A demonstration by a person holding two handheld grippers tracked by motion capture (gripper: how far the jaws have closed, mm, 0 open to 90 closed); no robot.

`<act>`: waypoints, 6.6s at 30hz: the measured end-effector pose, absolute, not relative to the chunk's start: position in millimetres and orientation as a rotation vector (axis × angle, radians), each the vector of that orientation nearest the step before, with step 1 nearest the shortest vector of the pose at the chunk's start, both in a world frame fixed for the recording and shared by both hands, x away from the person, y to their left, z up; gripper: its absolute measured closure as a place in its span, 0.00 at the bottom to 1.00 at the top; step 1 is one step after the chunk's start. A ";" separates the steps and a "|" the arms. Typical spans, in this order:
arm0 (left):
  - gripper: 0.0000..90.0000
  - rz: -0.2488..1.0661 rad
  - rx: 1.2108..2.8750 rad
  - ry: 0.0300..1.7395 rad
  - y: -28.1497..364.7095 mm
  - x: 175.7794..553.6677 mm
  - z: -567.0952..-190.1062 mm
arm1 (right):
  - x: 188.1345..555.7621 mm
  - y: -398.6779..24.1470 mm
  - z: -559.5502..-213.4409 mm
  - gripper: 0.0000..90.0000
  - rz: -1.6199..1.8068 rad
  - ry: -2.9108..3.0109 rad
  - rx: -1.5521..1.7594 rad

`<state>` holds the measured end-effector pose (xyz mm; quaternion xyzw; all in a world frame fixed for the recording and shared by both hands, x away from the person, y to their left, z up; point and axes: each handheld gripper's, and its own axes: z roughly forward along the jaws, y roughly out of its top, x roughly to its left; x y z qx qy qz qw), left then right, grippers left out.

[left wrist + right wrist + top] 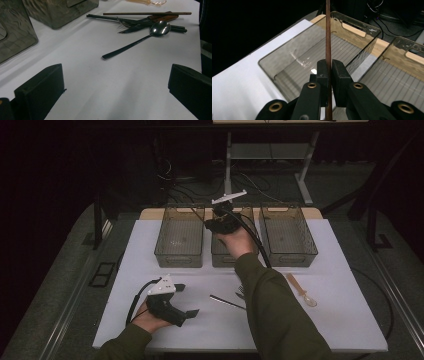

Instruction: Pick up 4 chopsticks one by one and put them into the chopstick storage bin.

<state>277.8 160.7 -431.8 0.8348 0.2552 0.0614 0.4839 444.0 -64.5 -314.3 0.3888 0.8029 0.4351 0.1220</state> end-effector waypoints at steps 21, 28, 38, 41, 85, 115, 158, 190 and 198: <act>0.00 0.148 2.038 0.602 158.0 276.4 -430.5 | 474.2 -7.2 -341.6 0.94 1.258 2.312 1.159; 0.00 0.150 2.041 0.597 158.4 277.2 -430.6 | 482.1 10.3 -348.9 0.94 1.245 2.314 1.172; 0.00 0.148 2.049 0.591 158.4 277.4 -430.3 | 487.3 24.4 -367.6 0.94 1.243 2.339 1.204; 0.00 0.144 2.051 0.594 158.0 277.1 -430.3 | 487.2 27.0 -373.0 0.94 1.228 2.354 1.209; 0.00 0.140 2.048 0.596 157.0 282.2 -435.5 | 436.9 -78.6 -330.3 0.37 1.262 2.501 1.039; 0.00 0.149 2.039 0.615 157.9 279.3 -434.4 | 370.0 -178.3 -350.5 0.37 1.247 2.537 0.988; 0.00 0.159 2.070 0.618 156.5 277.4 -434.2 | 274.4 -270.5 -409.6 0.77 1.088 2.542 1.132; 0.00 0.158 2.069 0.616 156.2 277.5 -434.1 | 258.7 -280.6 -430.7 0.91 0.969 2.630 1.176; 0.00 0.159 2.074 0.611 156.1 277.6 -433.9 | 259.0 -281.3 -430.7 0.92 0.971 2.628 1.194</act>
